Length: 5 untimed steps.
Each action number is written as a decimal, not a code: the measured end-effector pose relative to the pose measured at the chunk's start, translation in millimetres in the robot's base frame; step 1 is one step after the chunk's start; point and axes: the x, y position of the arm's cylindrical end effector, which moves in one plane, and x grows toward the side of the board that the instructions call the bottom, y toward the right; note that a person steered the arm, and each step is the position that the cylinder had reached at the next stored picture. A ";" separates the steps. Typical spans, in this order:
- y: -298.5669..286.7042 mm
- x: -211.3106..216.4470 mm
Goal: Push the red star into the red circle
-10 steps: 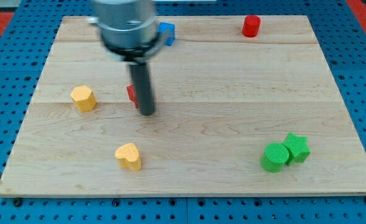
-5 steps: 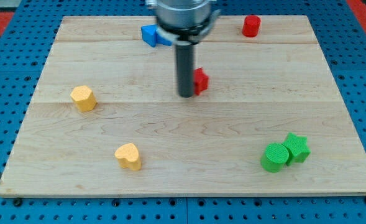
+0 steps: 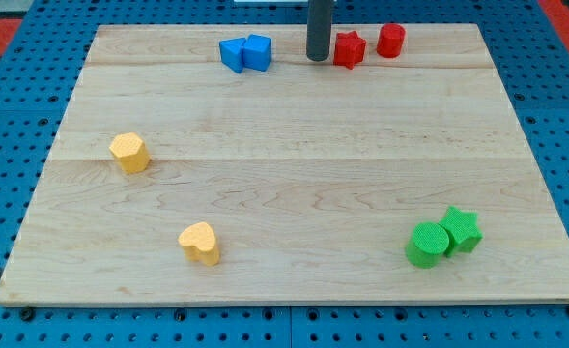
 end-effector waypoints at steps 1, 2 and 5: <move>26.1 5.7; 42.1 6.3; 41.6 4.3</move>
